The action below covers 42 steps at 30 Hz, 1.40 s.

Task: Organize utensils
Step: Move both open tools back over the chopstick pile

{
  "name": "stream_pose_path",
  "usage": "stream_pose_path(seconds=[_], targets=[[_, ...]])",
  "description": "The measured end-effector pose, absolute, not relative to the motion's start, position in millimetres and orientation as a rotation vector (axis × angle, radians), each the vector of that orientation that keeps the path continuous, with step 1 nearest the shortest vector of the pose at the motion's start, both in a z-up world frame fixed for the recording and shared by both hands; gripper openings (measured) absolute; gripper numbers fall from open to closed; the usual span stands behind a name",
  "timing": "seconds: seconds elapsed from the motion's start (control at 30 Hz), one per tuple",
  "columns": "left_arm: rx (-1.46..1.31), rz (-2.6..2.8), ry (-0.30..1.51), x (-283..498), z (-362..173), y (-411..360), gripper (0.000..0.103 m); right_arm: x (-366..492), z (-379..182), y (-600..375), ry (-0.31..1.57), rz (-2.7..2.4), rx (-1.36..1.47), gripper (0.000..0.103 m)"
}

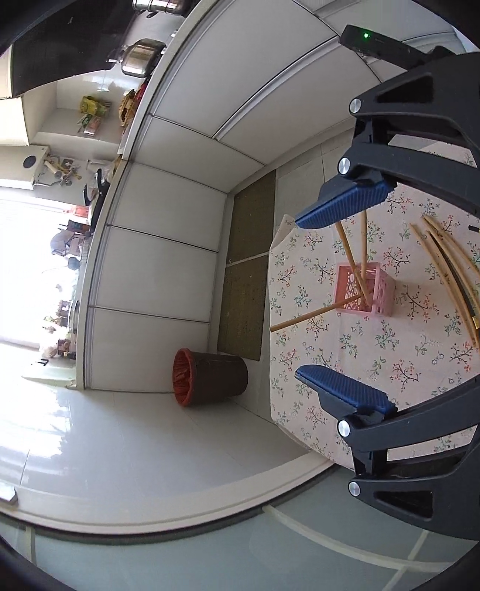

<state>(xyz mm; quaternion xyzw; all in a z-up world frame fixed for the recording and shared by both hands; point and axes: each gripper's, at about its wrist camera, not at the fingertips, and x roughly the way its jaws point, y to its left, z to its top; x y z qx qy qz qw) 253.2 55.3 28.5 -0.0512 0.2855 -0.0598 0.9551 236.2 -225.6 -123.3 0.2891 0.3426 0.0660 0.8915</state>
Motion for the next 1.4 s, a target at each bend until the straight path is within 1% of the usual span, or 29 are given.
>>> stream_pose_path(seconds=[0.2, 0.37, 0.5, 0.63, 0.77, 0.87, 1.13, 1.27, 1.33, 1.4], targets=[[-0.126, -0.083, 0.574, 209.4, 36.7, 68.1, 0.090, 212.7, -139.7, -225.6, 0.793, 0.099, 0.631, 0.086], [-0.107, -0.063, 0.635, 184.4, 30.9, 71.1, 0.091, 186.9, -136.9, -232.0, 0.830, 0.066, 0.637, 0.086], [-0.090, -0.013, 0.683, 166.4, 26.3, 76.8, 0.096, 169.1, -126.5, -236.9, 0.838, 0.050, 0.662, 0.086], [-0.110, -0.009, 0.780, 159.4, 15.5, 86.2, 0.096, 150.3, -119.3, -240.5, 0.849, 0.040, 0.672, 0.086], [-0.145, -0.005, 0.802, 151.1, 7.5, 93.2, 0.096, 133.3, -114.8, -244.8, 0.856, 0.023, 0.695, 0.086], [-0.148, -0.018, 0.847, 150.3, -11.0, 90.5, 0.096, 120.5, -118.5, -245.7, 0.872, 0.011, 0.711, 0.086], [0.027, -0.068, 1.051, 179.1, -86.3, 56.7, 0.096, 111.6, -155.0, -256.9, 0.950, -0.047, 0.703, 0.086], [0.152, -0.103, 1.107, 201.8, -116.5, 31.2, 0.096, 122.2, -178.7, -267.3, 0.995, -0.076, 0.717, 0.086], [0.221, -0.135, 1.118, 211.9, -129.7, 16.7, 0.091, 128.2, -190.9, -271.7, 1.021, -0.080, 0.730, 0.086], [0.291, -0.184, 1.140, 221.2, -143.3, 1.3, 0.081, 132.2, -202.5, -273.9, 1.044, -0.089, 0.733, 0.086]])
